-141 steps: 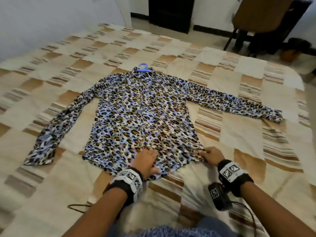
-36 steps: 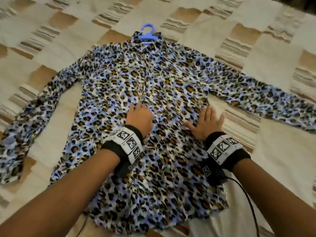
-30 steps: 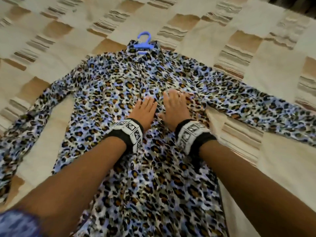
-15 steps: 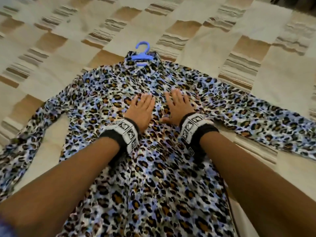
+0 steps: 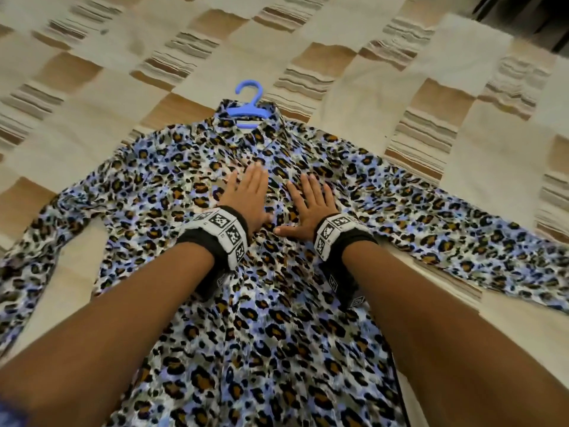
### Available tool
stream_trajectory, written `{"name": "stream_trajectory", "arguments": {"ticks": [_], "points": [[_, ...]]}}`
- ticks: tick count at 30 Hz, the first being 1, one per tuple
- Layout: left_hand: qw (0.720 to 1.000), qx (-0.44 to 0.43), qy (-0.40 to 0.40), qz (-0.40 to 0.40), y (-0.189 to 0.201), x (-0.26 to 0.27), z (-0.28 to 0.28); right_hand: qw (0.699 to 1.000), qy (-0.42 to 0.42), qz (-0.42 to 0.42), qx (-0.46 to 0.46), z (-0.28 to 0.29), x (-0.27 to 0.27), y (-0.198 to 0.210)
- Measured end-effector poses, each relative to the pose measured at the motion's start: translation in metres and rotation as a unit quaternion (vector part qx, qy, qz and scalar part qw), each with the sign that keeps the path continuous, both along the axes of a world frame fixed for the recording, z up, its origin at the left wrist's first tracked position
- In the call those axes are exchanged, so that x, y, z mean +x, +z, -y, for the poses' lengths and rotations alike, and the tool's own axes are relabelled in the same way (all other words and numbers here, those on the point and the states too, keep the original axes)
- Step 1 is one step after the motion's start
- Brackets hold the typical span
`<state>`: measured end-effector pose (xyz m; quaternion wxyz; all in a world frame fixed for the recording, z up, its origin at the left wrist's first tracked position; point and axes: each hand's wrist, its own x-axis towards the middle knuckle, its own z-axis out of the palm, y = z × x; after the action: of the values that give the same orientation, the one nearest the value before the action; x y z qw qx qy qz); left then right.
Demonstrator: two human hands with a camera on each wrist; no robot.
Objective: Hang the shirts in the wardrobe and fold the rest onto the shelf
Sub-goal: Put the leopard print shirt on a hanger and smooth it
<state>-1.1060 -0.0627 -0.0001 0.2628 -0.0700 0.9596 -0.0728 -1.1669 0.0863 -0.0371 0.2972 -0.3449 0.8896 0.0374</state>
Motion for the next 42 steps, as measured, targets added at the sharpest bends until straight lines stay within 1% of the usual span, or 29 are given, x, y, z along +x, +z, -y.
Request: {"name": "stream_trajectory", "arguments": {"ticks": [2, 3, 5, 7, 8, 10, 11, 13, 15, 17, 19, 21, 23, 25, 27, 28, 30, 31, 32, 33, 35, 36, 37, 38, 40, 41, 42], "points": [[0.997, -0.018, 0.038, 0.060, -0.007, -0.007, 0.006, 1.000, 0.004, 0.007, -0.009, -0.001, -0.001, -0.001], [0.995, -0.027, 0.064, 0.075, -0.011, -0.010, 0.008, 1.000, 0.006, 0.008, -0.015, -0.002, -0.001, 0.000], [0.991, -0.032, 0.095, 0.085, -0.017, -0.013, 0.007, 0.999, 0.016, 0.002, -0.029, -0.004, -0.003, 0.001], [0.989, -0.018, 0.117, 0.090, -0.019, -0.012, 0.002, 0.999, 0.012, -0.031, -0.036, -0.016, -0.012, 0.000], [0.988, -0.013, 0.123, 0.090, -0.020, -0.013, 0.002, 0.998, -0.013, -0.053, -0.036, -0.028, -0.020, 0.000], [0.988, 0.000, 0.125, 0.090, -0.022, -0.013, 0.004, 0.991, -0.104, -0.081, -0.029, -0.065, -0.041, 0.001], [0.988, 0.006, 0.124, 0.090, -0.024, -0.013, 0.006, 0.986, -0.143, -0.084, -0.019, -0.083, -0.049, 0.003], [0.988, 0.014, 0.122, 0.091, -0.027, -0.015, 0.007, 0.982, -0.178, -0.068, -0.004, -0.106, -0.056, 0.005], [0.987, 0.028, 0.132, 0.084, -0.025, -0.016, 0.007, 0.981, -0.184, -0.055, 0.003, -0.106, -0.057, 0.005], [0.987, 0.065, 0.133, 0.070, -0.017, -0.012, 0.007, 0.979, -0.198, -0.039, 0.021, -0.100, -0.056, 0.010], [0.984, 0.119, 0.126, 0.027, -0.009, 0.002, 0.010, 0.975, -0.211, -0.032, 0.057, -0.096, -0.054, 0.019], [0.976, 0.164, 0.141, -0.027, -0.003, 0.030, 0.020, 0.969, -0.219, -0.047, 0.104, -0.084, -0.045, 0.032], [0.966, 0.178, 0.180, -0.058, -0.004, 0.067, 0.031, 0.968, -0.203, -0.102, 0.105, -0.057, -0.020, 0.044], [0.964, 0.169, 0.200, -0.043, -0.010, 0.106, 0.045, 0.978, -0.156, -0.126, 0.060, -0.017, 0.014, 0.052], [0.968, 0.172, 0.185, -0.020, -0.013, 0.142, 0.062, 0.991, -0.057, -0.119, 0.017, 0.031, 0.054, 0.056], [0.967, 0.180, 0.177, -0.029, -0.014, 0.159, 0.073, 0.993, -0.004, -0.114, -0.001, 0.056, 0.074, 0.056], [0.959, 0.185, 0.192, -0.093, -0.008, 0.190, 0.096, 0.993, 0.075, -0.089, -0.030, 0.106, 0.108, 0.055], [0.951, 0.168, 0.220, -0.140, -0.003, 0.207, 0.110, 0.992, 0.099, -0.066, -0.042, 0.130, 0.123, 0.055], [0.938, 0.140, 0.263, -0.179, 0.002, 0.225, 0.126, 0.991, 0.117, -0.044, -0.052, 0.151, 0.136, 0.055], [0.919, 0.106, 0.321, -0.203, 0.006, 0.248, 0.144, 0.990, 0.128, -0.027, -0.057, 0.171, 0.148, 0.055], [0.870, 0.042, 0.438, -0.221, 0.009, 0.299, 0.179, 0.991, 0.126, 0.015, -0.038, 0.199, 0.164, 0.050], [0.845, 0.034, 0.490, -0.214, 0.013, 0.325, 0.192, 0.993, 0.113, 0.038, -0.012, 0.211, 0.169, 0.048], [0.817, 0.052, 0.536, -0.205, 0.014, 0.352, 0.202, 0.994, 0.099, 0.050, 0.021, 0.221, 0.172, 0.043], [0.792, 0.094, 0.569, -0.202, 0.012, 0.375, 0.210, 0.994, 0.082, 0.051, 0.053, 0.230, 0.173, 0.039], [0.749, 0.205, 0.596, -0.204, 0.010, 0.410, 0.220, 0.994, 0.034, 0.056, 0.089, 0.245, 0.173, 0.038], [0.735, 0.226, 0.601, -0.217, 0.013, 0.422, 0.224, 0.992, 0.016, 0.060, 0.106, 0.252, 0.173, 0.039], [0.730, 0.214, 0.605, -0.234, 0.017, 0.431, 0.230, 0.990, 0.006, 0.060, 0.126, 0.257, 0.174, 0.041]]}}
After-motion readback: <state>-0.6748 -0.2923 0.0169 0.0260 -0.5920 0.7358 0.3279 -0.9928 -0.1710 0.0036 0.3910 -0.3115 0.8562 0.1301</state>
